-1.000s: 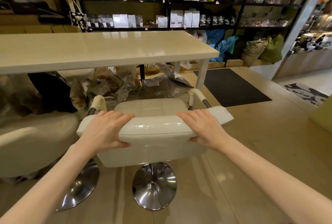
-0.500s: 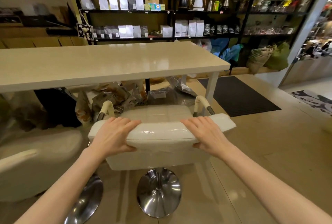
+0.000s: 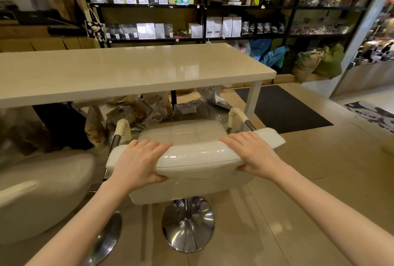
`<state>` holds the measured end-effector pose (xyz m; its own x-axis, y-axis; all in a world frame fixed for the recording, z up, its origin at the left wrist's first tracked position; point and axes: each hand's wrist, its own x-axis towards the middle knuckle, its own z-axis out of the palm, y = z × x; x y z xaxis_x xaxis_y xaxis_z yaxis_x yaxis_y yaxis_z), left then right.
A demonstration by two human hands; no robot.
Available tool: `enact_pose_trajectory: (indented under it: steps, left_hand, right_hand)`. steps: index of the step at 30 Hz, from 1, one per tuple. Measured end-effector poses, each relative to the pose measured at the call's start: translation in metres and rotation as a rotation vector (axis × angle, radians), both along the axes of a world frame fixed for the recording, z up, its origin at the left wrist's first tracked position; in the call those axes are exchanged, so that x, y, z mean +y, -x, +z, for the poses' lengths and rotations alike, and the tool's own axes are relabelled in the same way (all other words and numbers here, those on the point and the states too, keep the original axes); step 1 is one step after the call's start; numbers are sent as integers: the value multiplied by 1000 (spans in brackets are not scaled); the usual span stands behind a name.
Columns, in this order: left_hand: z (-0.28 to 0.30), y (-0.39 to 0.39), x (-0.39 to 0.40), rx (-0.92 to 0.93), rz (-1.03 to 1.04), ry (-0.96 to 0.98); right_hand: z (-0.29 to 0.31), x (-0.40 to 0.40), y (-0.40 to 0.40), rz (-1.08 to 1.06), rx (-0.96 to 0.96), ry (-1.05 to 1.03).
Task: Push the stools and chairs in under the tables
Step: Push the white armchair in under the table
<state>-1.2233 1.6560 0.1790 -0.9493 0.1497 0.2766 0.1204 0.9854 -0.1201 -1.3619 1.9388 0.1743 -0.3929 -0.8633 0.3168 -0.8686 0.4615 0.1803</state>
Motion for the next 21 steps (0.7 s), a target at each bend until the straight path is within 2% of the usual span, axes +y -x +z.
enact_pose_trajectory:
  steps: [10, 21]
  left_hand:
    - [6, 5, 60, 26, 110, -6]
    - [9, 4, 43, -27, 157, -39]
  right_hand:
    - [10, 27, 33, 17, -84, -31]
    - [-1, 18, 24, 32, -67, 11]
